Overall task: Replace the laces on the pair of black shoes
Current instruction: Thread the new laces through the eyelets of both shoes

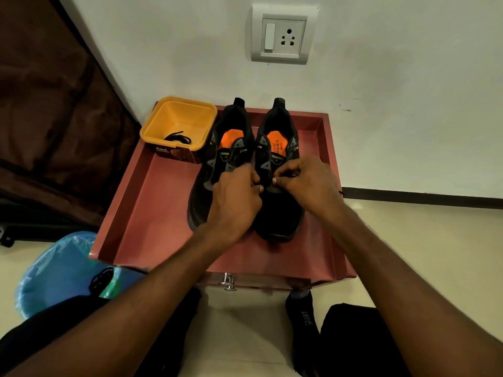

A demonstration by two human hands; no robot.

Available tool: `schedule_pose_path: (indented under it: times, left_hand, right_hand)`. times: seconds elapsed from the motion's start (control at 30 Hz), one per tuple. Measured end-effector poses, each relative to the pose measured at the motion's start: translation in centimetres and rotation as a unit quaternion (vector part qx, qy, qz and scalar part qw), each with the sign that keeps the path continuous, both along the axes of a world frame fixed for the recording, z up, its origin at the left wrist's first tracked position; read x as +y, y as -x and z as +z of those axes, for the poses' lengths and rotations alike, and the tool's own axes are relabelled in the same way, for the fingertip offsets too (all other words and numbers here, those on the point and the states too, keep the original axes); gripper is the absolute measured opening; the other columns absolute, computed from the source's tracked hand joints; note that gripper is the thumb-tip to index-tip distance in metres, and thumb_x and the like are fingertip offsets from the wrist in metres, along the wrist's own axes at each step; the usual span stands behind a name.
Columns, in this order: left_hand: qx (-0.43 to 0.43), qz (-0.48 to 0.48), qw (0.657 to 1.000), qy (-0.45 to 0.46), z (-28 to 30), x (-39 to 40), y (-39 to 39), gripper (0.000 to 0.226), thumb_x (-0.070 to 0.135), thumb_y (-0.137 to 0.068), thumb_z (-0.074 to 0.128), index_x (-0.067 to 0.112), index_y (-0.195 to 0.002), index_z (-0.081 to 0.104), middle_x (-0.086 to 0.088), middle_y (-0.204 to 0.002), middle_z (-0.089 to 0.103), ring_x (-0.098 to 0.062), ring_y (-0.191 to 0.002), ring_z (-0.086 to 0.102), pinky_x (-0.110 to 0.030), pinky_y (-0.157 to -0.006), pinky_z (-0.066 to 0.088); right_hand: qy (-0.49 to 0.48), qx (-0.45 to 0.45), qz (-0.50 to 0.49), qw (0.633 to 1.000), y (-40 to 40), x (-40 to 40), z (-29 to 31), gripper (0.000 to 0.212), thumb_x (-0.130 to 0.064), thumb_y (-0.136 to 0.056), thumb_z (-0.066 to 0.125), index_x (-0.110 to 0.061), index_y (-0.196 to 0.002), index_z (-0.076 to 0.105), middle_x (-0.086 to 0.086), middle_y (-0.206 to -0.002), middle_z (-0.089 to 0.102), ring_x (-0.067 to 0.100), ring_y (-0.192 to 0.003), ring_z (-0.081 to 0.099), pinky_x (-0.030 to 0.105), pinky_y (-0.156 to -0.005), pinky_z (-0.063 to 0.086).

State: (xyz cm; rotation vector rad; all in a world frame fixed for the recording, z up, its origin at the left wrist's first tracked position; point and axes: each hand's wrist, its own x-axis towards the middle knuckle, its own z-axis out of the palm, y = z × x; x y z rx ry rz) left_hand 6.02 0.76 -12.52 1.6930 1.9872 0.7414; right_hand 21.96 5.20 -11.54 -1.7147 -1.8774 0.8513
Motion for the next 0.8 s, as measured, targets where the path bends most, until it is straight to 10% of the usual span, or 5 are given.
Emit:
schedule_pose_path:
  times: [0.33,0.5,0.8]
  left_hand:
    - [-0.096,0.032,0.995,-0.004,-0.7,-0.9,-0.5,0.022,0.019,-0.093,0.076,0.019,-0.114,0.072,0.012,-0.083,0.065,-0.001,-0.077,0.061,-0.013,-0.064,0.044]
    - [-0.136,0.01,0.99,-0.028,-0.9,-0.6,-0.1,0.017,0.022,-0.091,0.079,0.023,-0.108,0.075,0.011,-0.084,0.068,-0.008,-0.073,0.067,-0.034,-0.069,0.061]
    - [-0.102,-0.015,0.993,-0.05,-0.2,0.2,-0.1,0.005,0.028,-0.094,0.07,0.027,-0.09,0.073,0.011,-0.078,0.07,-0.006,-0.067,0.067,-0.042,-0.064,0.06]
  right_hand:
    - [0.035,0.01,0.018,0.999,0.1,0.2,0.1,0.017,-0.018,-0.097,0.071,-0.019,-0.111,0.079,-0.011,-0.096,0.07,0.004,-0.089,0.066,0.023,-0.079,0.051]
    - [-0.009,-0.058,0.016,0.998,0.6,-0.4,0.0,0.013,-0.02,-0.099,0.066,-0.023,-0.102,0.078,-0.012,-0.082,0.067,0.004,-0.074,0.065,0.021,-0.063,0.05]
    - [0.064,-0.002,0.108,0.992,-1.7,0.6,1.3,0.03,-0.015,-0.09,0.078,-0.029,-0.114,0.067,-0.004,-0.097,0.064,0.011,-0.09,0.061,0.03,-0.081,0.053]
